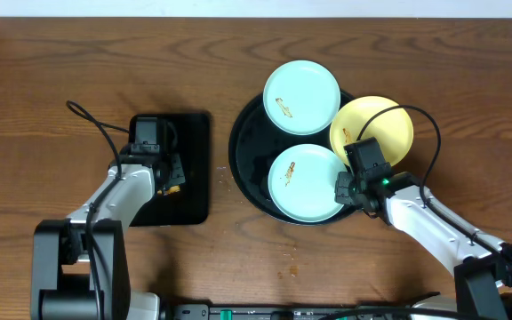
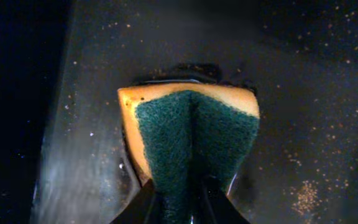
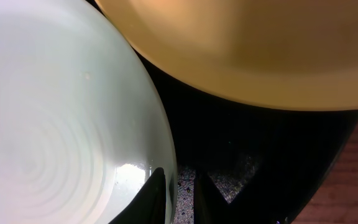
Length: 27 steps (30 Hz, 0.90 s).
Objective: Clean dirty plates on tray and stack at the side
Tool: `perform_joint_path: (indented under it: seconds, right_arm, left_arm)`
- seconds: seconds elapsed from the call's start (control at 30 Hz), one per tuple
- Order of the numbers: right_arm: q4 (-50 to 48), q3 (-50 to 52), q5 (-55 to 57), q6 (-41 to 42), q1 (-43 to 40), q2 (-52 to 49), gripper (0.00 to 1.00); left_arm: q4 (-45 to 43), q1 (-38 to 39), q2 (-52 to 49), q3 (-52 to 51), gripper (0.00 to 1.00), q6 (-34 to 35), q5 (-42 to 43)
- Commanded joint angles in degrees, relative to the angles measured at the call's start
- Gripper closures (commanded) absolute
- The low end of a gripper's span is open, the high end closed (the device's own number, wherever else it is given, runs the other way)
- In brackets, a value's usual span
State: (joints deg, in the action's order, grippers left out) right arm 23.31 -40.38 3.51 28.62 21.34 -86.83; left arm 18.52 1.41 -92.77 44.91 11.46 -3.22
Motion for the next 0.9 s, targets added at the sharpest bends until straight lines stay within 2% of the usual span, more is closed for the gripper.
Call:
perform_joint_path:
  seconds: [0.0, 0.5, 0.73, 0.77, 0.87]
  right_arm:
    - [0.04, 0.44, 0.96, -0.42, 0.44, -0.35, 0.85]
    - [0.02, 0.44, 0.98, -0.42, 0.44, -0.35, 0.85]
    - [-0.15, 0.42, 0.96, -0.42, 0.44, -0.35, 0.85]
    - [-0.15, 0.42, 0.96, -0.42, 0.44, -0.35, 0.85]
    - [-0.13, 0.42, 0.96, -0.42, 0.44, -0.35, 0.85]
  left_arm:
    - [1.11, 0.02, 0.15, -0.61, 0.90, -0.90, -0.24]
    - [3.43, 0.02, 17.35, 0.68, 0.93, -0.90, -0.24]
    - [8.44, 0.02, 16.06, 0.07, 0.92, -0.46, -0.26]
    - [8.44, 0.02, 15.43, -0.04, 0.86, -0.46, -0.24]
    - [8.07, 0.02, 13.68, -0.04, 0.38, -0.48, -0.26]
